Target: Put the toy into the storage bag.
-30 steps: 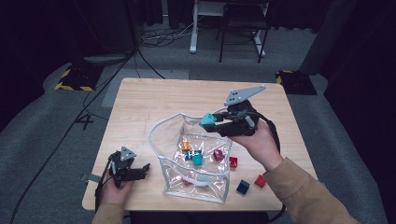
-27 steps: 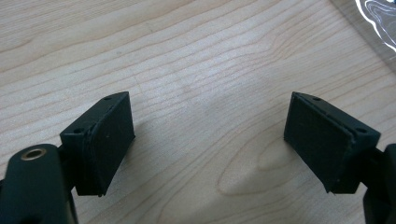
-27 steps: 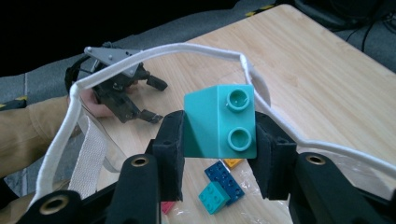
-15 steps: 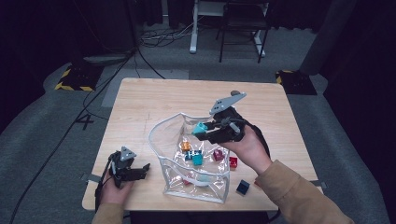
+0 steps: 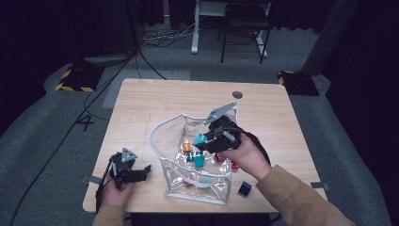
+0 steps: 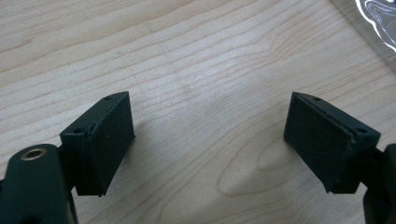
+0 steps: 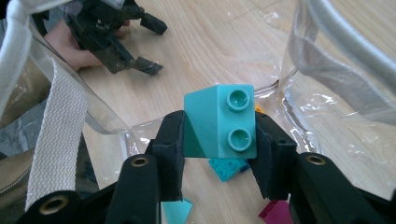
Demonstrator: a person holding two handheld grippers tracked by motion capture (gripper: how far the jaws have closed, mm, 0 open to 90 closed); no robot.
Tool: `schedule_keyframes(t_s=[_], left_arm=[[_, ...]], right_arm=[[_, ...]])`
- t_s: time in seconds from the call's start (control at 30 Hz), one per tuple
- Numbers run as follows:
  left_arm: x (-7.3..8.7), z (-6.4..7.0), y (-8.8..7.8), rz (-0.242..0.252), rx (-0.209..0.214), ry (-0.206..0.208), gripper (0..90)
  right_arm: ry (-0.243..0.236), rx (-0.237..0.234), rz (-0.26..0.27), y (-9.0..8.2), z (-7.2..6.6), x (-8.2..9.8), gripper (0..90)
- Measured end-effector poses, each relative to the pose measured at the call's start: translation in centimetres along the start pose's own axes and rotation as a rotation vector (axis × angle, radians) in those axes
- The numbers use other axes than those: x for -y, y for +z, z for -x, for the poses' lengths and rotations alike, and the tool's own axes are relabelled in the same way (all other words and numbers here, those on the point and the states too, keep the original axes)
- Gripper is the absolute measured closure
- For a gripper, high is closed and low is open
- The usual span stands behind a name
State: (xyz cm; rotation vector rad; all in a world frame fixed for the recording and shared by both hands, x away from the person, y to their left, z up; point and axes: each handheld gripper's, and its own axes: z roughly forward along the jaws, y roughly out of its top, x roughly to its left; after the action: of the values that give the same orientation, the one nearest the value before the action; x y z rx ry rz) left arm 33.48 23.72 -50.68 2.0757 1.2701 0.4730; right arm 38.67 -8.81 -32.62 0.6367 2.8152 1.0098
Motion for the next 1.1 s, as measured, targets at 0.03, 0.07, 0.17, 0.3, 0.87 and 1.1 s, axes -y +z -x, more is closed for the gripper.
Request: schedule_keyframes(t_s=[0.03,0.07,0.17,0.3,0.87,1.1], left_arm=[[0.0,0.0,0.0,0.0,0.0,0.0,16.3],[0.0,0.0,0.0,0.0,0.0,0.0,16.3],[0.0,0.0,0.0,0.0,0.0,0.0,16.3],[0.0,0.0,0.0,0.001,0.001,0.0,16.3],[0.0,0.0,0.0,0.001,0.001,-0.001,16.3],[0.0,0.0,0.0,0.001,0.001,0.0,16.3]], right_arm=[[0.001,-0.004,-0.007,0.1,-0.1,0.0,59.0],[0.003,-0.013,-0.018,0.1,-0.1,0.1,58.7],[0.004,-0.037,-0.023,0.2,-0.1,0.2,47.5],[0.016,-0.052,0.03,-1.0,-0.2,0.3,42.4],[0.061,0.034,0.207,-7.7,1.4,2.3,42.1],[0.086,0.079,0.216,-9.3,2.2,3.7,42.1]])
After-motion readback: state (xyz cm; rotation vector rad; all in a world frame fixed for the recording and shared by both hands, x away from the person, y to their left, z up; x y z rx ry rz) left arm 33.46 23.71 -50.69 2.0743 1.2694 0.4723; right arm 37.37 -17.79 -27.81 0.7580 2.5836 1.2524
